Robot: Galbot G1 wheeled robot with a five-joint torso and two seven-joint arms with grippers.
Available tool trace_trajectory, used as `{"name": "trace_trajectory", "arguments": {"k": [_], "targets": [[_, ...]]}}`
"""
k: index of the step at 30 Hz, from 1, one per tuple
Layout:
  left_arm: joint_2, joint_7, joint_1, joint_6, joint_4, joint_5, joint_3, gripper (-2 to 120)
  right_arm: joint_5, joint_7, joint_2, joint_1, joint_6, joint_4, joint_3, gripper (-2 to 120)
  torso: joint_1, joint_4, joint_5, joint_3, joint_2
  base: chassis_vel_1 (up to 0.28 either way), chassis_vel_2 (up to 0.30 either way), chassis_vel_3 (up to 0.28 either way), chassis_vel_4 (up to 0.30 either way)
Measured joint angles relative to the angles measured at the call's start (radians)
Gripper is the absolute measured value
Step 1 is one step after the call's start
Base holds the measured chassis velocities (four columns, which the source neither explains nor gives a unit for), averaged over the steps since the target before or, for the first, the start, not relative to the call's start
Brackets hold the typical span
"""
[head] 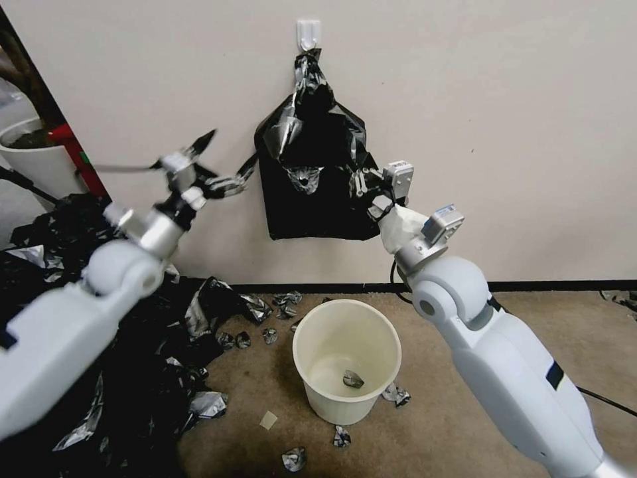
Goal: Place a trash bag onto the trash bin.
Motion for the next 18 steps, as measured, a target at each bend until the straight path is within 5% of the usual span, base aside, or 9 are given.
{"name": "trace_trajectory", "arguments": {"k": [5,16,18], "targets": [[-0.066,0.118,-0.215,0.116,0.089,0.032,0.119,100,-0.031,-0.009,0.028,-0.006,0.002,-0.006,0.014,0,0.0,-0.0003,0.0003,0.0,0.0,0.0,0.0,0.0,0.0],[-0.108,0.171,-0.26,0.227,0.145,0.217,0.16,100,-0.046,-0.021,0.037,-0.005,0.002,-0.014,0.024,0,0.0,0.0,-0.0004,0.0,0.0,0.0,0.0,0.0,0.0],[-0.108,0.18,-0.252,0.254,0.152,0.241,0.152,91,-0.046,-0.022,0.037,0.0,0.002,-0.015,0.024,0,0.0,0.0,-0.0004,0.0,0.0,0.0,0.0,0.0,0.0]]}}
